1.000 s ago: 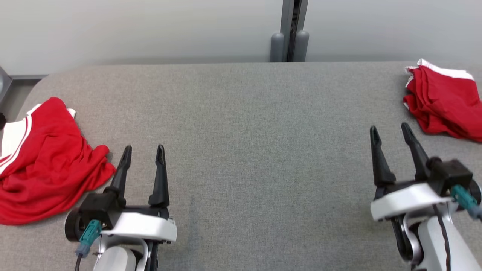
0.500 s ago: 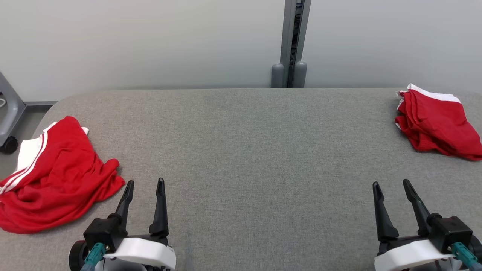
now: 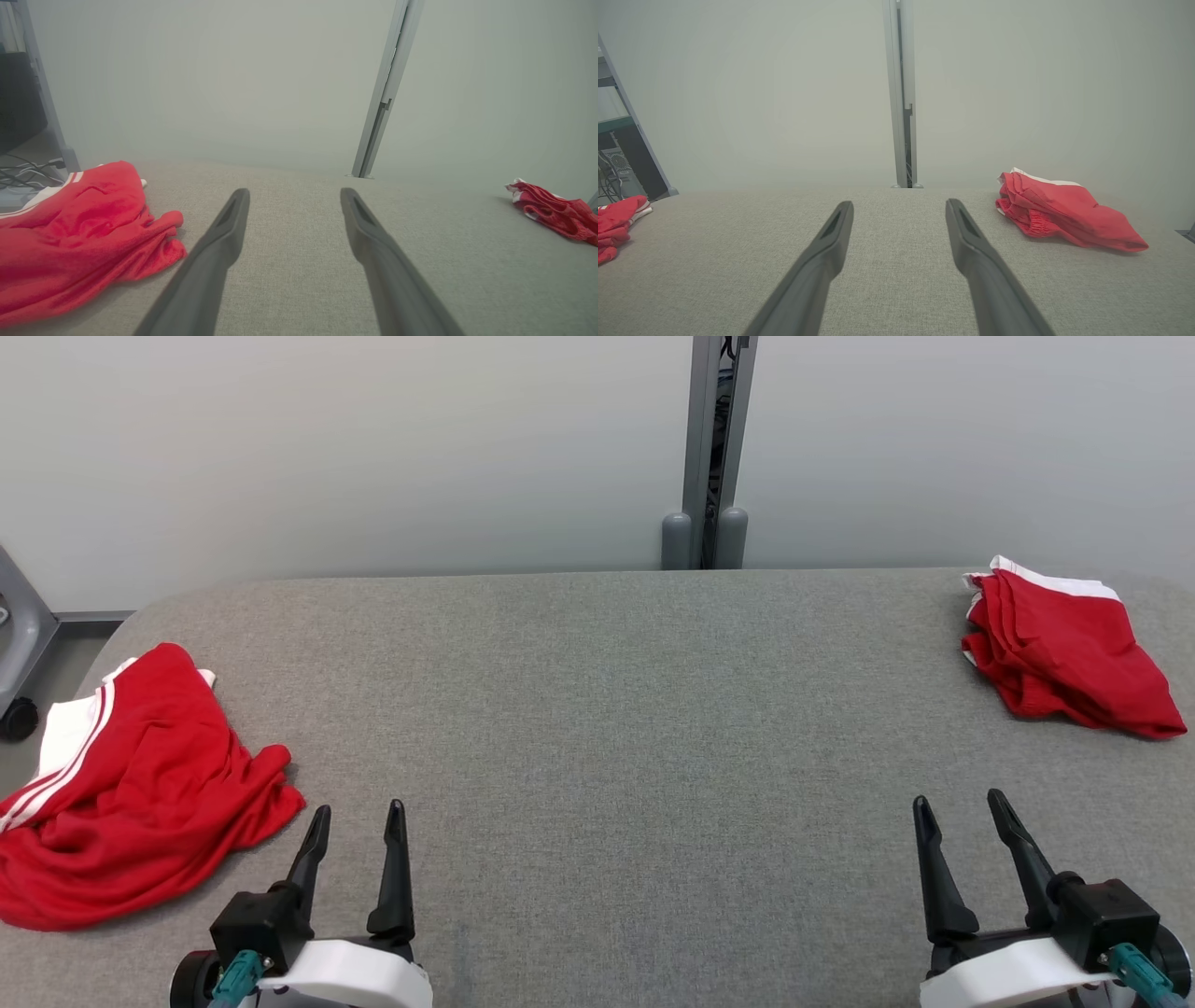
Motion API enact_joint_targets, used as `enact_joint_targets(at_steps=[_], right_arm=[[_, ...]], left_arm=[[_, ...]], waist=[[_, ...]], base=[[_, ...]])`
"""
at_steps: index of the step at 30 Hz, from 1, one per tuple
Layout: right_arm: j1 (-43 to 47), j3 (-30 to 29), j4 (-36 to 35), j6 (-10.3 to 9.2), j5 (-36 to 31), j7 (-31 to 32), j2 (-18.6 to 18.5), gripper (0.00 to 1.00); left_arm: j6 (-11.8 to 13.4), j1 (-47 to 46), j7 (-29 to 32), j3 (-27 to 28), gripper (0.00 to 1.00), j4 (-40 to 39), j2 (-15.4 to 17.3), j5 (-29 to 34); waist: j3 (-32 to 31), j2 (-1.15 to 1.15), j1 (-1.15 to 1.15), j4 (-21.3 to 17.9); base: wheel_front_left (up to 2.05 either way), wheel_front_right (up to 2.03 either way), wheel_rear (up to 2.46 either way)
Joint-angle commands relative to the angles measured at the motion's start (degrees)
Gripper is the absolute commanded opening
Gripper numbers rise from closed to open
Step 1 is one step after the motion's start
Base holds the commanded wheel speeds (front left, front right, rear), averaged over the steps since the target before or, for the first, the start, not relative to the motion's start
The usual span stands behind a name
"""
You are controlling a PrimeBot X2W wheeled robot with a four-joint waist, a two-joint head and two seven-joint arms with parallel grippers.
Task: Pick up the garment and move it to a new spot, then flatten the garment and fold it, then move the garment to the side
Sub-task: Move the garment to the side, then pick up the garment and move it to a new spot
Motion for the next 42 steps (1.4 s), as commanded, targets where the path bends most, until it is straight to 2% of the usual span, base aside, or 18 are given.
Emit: enact_joint_targets(at_steps=[1,14,22,33,42], right_arm=[[0.31,-0.16,0.12,0.01,0.01,-0.31,-0.11,1.0],[-0.06,0.22,0.65,0.01,1.23,-0.31,-0.09,1.0],[0.39,-0.04,0.74,0.01,1.98,-0.31,-0.09,1.0],[0.39,1.44,0.45,0.01,2.89,-0.31,-0.12,1.0],[0.53,2.76,-0.13,0.01,2.57,-0.31,-0.12,1.0]], left_arm=[[-0.28,0.48,-0.21,0.11,1.0,0.26,0.21,-0.15],[-0.13,-0.27,-0.21,-0.5,1.0,1.18,0.21,-1.28],[0.23,-0.85,-0.21,-0.88,1.0,1.28,0.22,-1.53],[1.17,-0.98,-0.2,-0.66,1.0,-2.14,0.21,-1.82],[2.1,-0.8,-0.2,-1.56,1.0,-4.14,0.23,-1.5]], waist=[[0.01,0.0,0.0,0.01],[-0.15,0.0,0.0,0.09],[-0.04,0.0,0.0,1.46],[0.58,0.0,0.0,7.17],[0.96,0.0,0.0,14.86]], base=[[0.0,0.0,0.0],[0.0,0.0,0.0],[0.0,0.0,0.0],[0.0,0.0,0.0],[0.0,0.0,0.0]])
